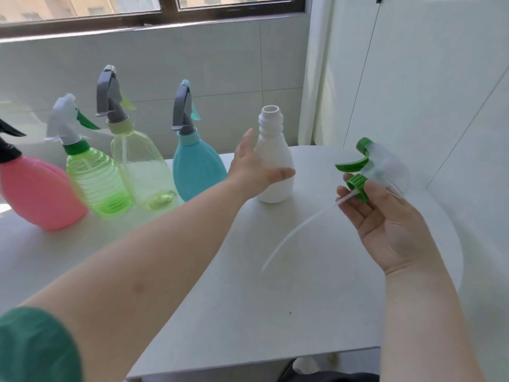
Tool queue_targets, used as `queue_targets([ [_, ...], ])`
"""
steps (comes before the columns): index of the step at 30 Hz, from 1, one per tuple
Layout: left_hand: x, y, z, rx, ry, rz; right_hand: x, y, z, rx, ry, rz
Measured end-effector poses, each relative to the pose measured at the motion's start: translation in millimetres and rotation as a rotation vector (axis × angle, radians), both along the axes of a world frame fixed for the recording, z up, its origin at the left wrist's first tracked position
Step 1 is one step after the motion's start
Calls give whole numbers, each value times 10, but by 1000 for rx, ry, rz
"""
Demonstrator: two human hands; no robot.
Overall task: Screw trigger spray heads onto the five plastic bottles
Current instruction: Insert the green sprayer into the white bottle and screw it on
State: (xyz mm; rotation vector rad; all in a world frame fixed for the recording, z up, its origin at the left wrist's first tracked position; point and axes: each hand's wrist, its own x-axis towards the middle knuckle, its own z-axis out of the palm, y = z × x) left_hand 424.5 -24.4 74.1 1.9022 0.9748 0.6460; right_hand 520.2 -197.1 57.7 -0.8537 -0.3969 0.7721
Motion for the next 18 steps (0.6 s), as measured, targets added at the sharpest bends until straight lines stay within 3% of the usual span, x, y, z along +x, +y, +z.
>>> queue_targets([
  [9, 98, 1, -113, -35, -54, 24, 63, -8, -61, 30, 69, -65],
  [13, -88, -120, -97, 55, -25, -24, 64, -14, -35, 59, 94, -102],
  [18, -516, -262, 20, 73, -123, -49, -53, 36, 80, 181, 144, -113],
])
